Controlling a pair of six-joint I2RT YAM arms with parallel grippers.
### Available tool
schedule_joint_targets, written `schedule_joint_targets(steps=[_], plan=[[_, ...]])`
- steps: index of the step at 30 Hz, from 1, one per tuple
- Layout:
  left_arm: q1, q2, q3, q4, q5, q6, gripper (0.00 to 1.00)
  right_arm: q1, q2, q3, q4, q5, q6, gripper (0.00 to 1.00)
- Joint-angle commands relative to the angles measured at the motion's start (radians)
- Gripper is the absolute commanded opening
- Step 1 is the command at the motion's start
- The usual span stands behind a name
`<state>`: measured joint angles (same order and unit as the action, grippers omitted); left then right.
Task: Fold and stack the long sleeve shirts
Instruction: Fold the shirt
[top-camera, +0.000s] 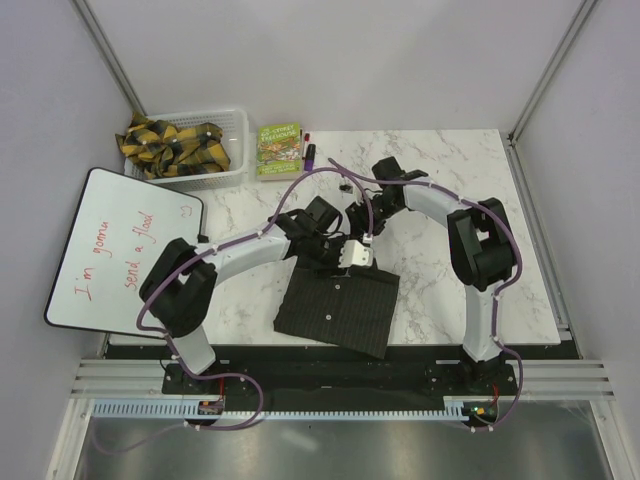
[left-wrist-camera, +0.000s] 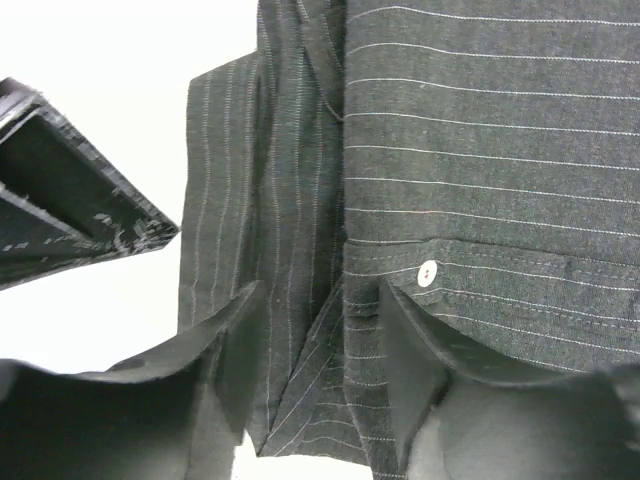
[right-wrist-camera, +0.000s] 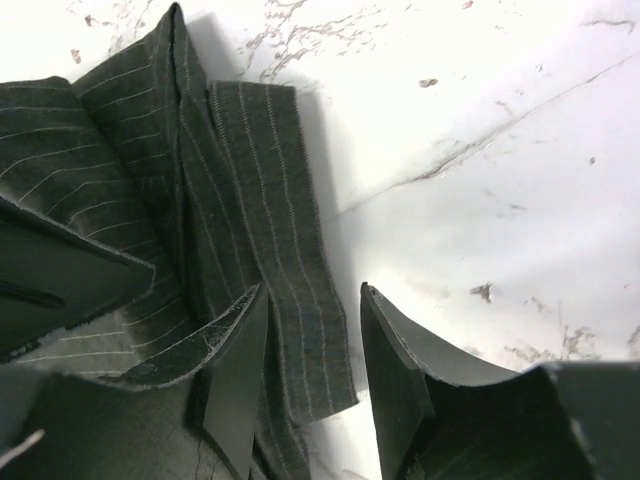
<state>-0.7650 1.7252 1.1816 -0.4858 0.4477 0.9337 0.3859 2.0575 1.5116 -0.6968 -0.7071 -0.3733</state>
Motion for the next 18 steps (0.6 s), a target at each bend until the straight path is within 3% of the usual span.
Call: schedule_joint_targets(steps=[1,9,12,18], plan=[[0.001,0.022,0.055,-0.068,0.074,0.04,0.64,-0.002,0.062,0.055,-0.032,-0.025,-0.029,0.5],[0.0,0.028,0.046,-0.108,0.103,0.054,0.66,0.004,0.124,0.065,-0.038,-0.017,-0.056,0.41],[0.003,0.053,0.046,-0.108,0.094,0.065,0.6,0.005,0.133,0.065,-0.035,-0.014,-0.061,0.38],[0.003,0.073,0.072,-0.109,0.102,0.066,0.35,0.005,0.133,0.055,-0.036,-0.028,-0.076,0.25]])
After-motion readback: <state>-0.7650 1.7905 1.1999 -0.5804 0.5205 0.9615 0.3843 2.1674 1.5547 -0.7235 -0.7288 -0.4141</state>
